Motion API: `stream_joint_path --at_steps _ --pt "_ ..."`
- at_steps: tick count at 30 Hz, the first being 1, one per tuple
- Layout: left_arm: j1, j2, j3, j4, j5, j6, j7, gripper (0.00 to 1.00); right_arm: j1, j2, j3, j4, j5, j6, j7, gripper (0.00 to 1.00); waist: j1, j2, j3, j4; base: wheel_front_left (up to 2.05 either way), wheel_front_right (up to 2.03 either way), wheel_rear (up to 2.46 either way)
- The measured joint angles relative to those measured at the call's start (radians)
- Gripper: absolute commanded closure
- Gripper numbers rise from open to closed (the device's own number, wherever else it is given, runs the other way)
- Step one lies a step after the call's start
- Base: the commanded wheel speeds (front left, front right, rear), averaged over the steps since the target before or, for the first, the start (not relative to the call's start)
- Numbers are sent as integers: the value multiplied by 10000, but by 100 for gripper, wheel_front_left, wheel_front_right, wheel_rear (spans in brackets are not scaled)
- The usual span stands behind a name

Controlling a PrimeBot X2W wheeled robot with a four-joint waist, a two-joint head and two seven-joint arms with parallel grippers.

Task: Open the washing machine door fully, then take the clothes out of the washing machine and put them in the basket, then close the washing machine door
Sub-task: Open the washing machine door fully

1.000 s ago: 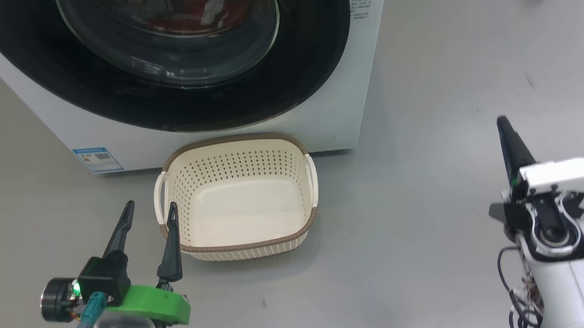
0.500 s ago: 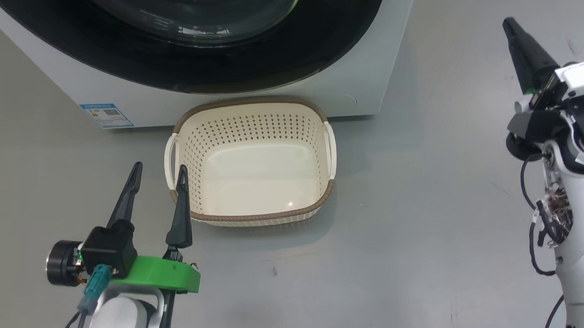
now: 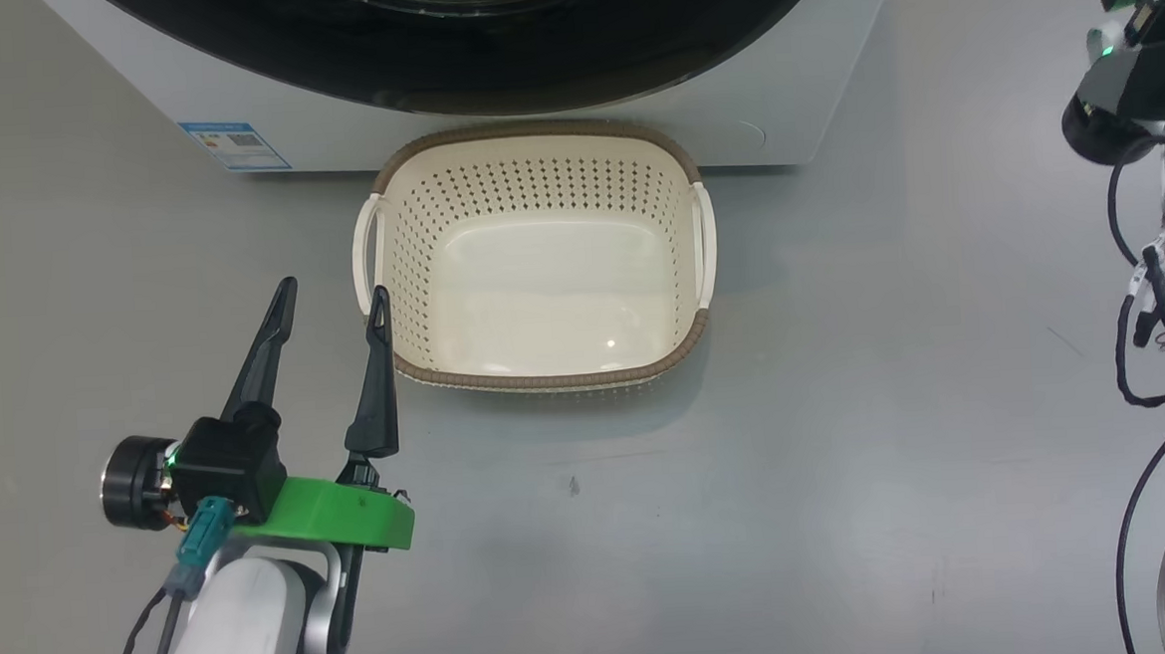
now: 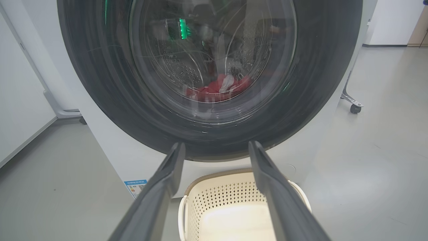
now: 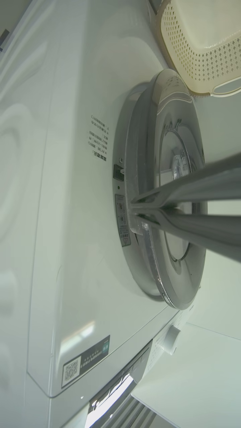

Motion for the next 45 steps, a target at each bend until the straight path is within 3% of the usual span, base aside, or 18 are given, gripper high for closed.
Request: stream_joint_path --at_steps 24,45 --pt "-735 -405 -464 63 48 -309 0 0 -2631 -813 890 1225 -483 -453 1039 100 0 0 1265 1183 0 0 0" --pt "-1054 -506 -568 155 174 -366 0 0 -3741 -1175 1034 2203 -529 -539 1758 100 0 0 1712 1675 0 0 0"
